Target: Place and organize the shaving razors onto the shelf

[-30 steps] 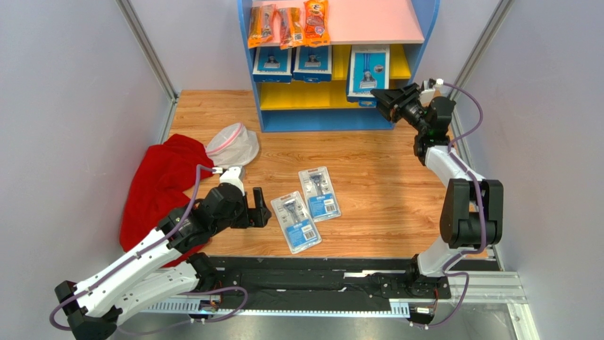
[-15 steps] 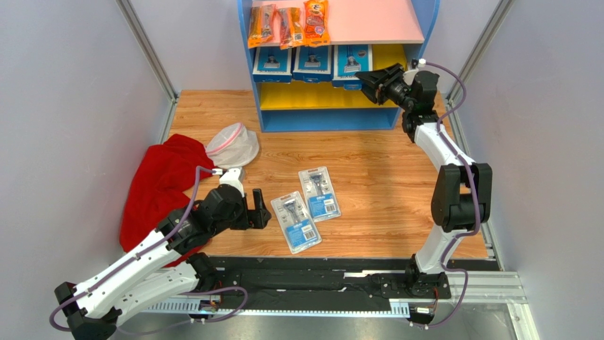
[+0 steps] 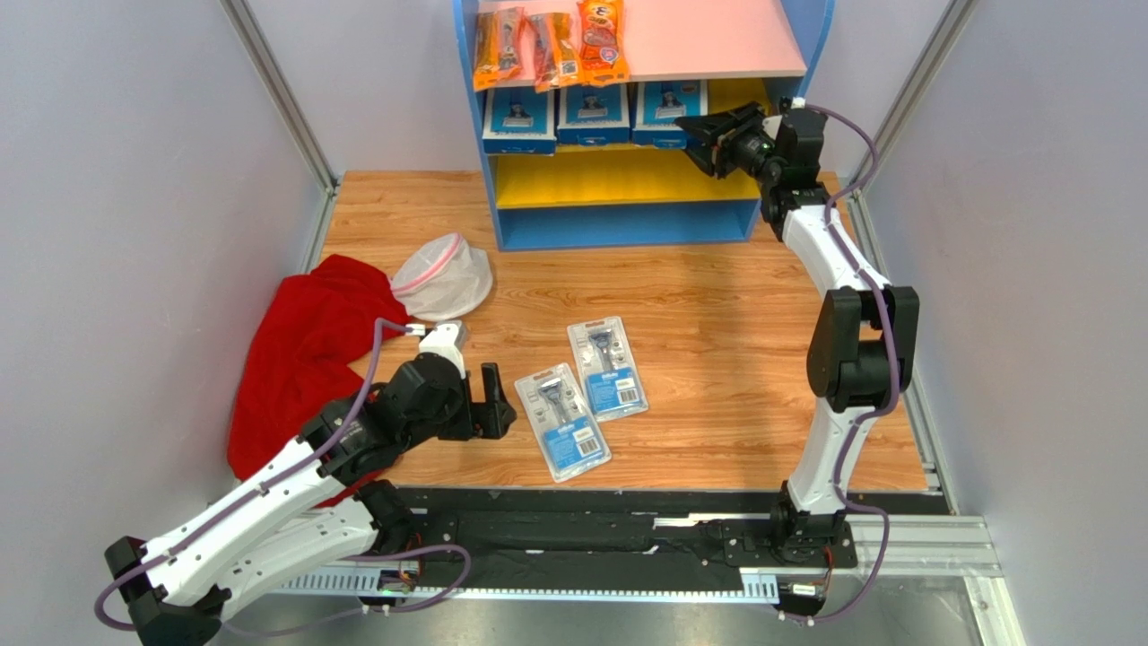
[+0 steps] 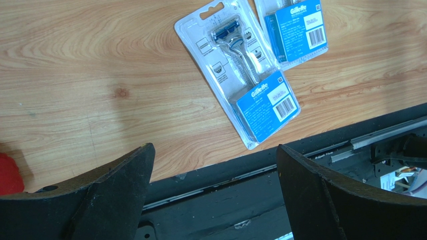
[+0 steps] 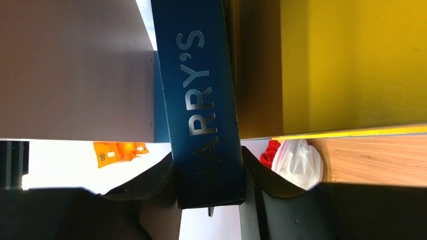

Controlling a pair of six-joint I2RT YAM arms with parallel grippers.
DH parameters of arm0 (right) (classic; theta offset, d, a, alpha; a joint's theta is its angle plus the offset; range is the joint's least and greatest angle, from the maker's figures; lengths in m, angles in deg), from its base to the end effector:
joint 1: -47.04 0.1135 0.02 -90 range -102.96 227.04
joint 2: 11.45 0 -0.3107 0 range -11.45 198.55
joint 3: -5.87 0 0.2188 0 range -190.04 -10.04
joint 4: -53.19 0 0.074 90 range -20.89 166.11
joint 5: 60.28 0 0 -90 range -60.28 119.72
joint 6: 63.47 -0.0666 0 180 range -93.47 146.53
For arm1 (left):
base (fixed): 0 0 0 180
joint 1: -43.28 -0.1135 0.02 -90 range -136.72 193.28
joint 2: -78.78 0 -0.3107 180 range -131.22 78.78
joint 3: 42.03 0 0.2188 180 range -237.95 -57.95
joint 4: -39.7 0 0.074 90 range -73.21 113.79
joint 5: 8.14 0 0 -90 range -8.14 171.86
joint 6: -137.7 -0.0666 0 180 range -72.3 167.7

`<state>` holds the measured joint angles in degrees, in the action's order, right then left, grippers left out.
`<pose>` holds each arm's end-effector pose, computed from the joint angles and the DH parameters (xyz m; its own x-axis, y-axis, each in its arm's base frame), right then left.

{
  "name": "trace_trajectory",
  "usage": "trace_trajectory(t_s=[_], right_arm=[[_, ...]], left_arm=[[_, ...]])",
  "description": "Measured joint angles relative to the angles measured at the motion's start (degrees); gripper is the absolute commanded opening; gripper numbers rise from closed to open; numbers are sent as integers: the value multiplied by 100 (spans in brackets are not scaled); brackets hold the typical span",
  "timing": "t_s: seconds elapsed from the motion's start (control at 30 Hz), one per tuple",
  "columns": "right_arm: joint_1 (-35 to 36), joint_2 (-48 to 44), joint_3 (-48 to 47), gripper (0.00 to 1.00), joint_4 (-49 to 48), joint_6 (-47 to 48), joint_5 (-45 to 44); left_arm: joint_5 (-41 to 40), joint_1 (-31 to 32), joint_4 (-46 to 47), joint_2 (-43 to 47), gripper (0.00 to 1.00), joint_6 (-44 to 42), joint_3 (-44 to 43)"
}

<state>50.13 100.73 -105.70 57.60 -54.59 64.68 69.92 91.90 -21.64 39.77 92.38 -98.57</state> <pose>0.4814 0.0642 0.3876 -0.6203 0.7774 -0.1042 -0.0085 0.1262 0.9920 0.0683 -0.0566 0.2786 -0.7722 -0.1642 -0.6138 0.1300 0.9048 -0.4056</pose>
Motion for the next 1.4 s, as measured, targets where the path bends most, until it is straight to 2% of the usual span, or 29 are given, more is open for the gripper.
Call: trace_trajectory(t_s=[0.2,0.23,0.33,0.43,0.63,0.87,1.1,1.4], right_arm=[[24,26,-146,27,232,37,-46],[26,26,-144,35,234,39,-48],[26,-7,-55,49,205,98,-48],[26,-83,181,57,214,122,-35],[87,-299,544,66,136,190,4],[96,-634,846,69,-79,192,35],[94,-872,872,65,-164,225,9],[33,-752,706,63,125,428,-70]], left_arm=[[68,0,4,0,99,13,57],[74,0,2,0,99,15,61],[96,0,7,2,99,15,61],[96,0,4,4,99,15,63],[118,0,11,24,99,15,72],[157,0,17,31,99,17,201],[186,0,24,33,99,17,203],[184,0,13,94,99,17,203]])
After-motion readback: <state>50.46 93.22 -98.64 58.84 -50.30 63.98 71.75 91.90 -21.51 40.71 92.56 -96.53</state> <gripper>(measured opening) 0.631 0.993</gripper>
